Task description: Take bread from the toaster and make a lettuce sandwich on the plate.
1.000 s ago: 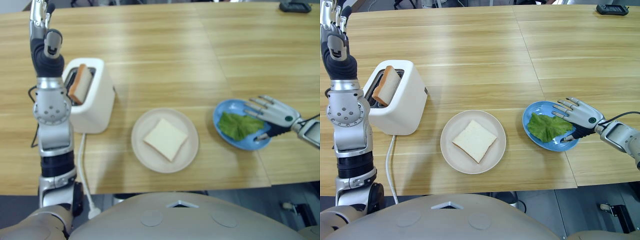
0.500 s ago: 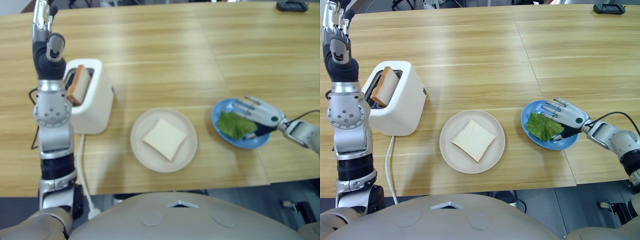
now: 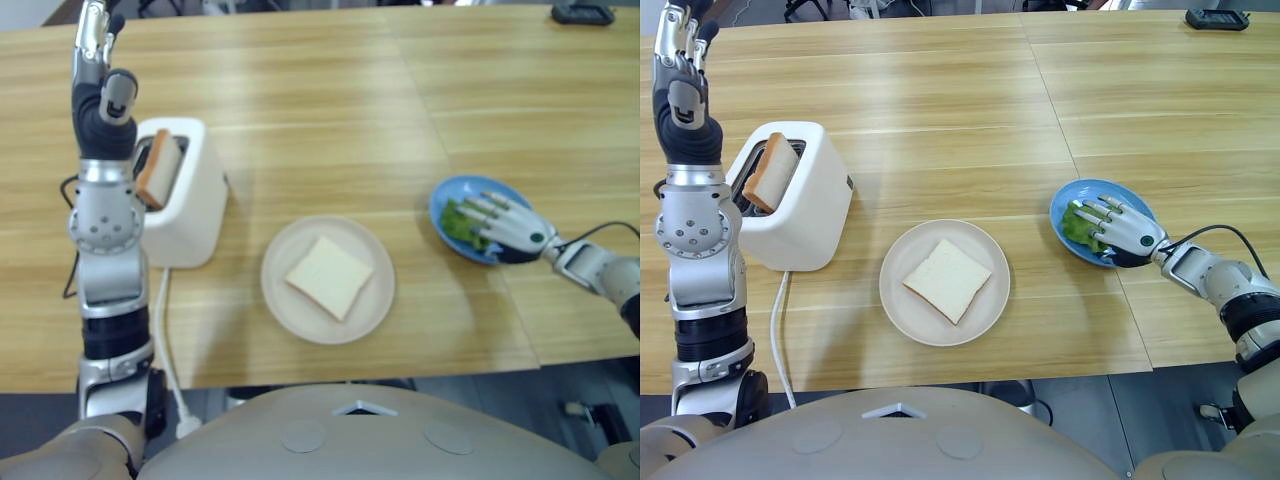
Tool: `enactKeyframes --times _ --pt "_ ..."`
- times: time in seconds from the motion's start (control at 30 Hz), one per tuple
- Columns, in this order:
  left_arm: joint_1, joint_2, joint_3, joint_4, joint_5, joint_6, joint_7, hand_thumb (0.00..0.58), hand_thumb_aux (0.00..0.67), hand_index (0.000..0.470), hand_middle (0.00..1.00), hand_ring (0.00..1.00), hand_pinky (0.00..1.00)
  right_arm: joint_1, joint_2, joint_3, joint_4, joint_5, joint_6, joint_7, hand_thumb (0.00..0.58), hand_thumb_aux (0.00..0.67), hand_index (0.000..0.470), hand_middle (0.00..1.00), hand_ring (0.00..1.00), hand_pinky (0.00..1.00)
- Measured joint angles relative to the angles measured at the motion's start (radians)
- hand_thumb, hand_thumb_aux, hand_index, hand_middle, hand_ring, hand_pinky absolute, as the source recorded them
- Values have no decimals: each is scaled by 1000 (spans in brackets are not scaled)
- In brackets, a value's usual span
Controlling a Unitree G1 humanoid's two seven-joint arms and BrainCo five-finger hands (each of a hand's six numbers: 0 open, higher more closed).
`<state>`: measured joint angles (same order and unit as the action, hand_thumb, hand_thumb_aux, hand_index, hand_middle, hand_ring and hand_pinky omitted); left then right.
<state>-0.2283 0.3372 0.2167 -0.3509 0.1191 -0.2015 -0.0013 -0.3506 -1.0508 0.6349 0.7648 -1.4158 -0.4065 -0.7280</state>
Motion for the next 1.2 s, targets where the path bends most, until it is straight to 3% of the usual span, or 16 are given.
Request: enactKeyframes --times 0.2,0.23,1.2 --pt "0 0 -5 0 3 0 -1 0 0 0 0 0 0 -3 14 4 45 21 0 -34 580 670 460 0 0 0" --pt "0 0 -7 1 3 0 -1 0 0 0 0 0 0 -3 15 5 48 21 0 -42 580 670 460 1000 1000 1000" --pt "3 -38 -44 4 46 1 1 0 0 0 0 0 0 -52 58 41 243 190 -154 -223 580 670 460 1000 1000 1000"
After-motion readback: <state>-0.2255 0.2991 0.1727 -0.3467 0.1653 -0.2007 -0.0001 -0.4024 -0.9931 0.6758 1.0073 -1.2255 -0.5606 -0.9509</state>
